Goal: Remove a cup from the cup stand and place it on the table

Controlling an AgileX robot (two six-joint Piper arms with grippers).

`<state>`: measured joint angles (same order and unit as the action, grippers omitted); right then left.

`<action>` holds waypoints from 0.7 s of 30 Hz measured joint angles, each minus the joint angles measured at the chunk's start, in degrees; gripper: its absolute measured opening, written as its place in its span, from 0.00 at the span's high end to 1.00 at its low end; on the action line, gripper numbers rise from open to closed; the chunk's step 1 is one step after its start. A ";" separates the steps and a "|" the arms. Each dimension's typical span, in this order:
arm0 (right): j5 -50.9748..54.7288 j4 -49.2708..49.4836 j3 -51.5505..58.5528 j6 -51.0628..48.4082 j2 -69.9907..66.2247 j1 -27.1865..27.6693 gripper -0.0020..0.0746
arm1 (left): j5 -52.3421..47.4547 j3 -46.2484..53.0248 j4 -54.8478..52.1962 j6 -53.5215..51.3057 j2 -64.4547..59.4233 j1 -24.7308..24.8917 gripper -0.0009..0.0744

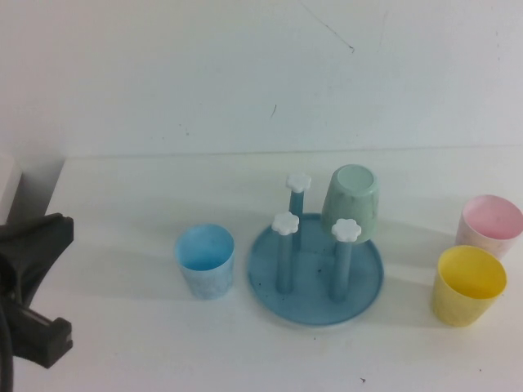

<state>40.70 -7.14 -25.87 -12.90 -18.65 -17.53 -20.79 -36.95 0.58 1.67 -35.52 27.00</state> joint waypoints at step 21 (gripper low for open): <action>0.00 0.22 0.00 0.00 0.00 0.00 0.97 | -0.40 1.06 -1.18 0.68 1.37 -0.54 0.99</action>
<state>40.70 -6.92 -25.87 -12.90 -18.65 -17.53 -21.19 -35.89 -0.61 2.35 -34.15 26.46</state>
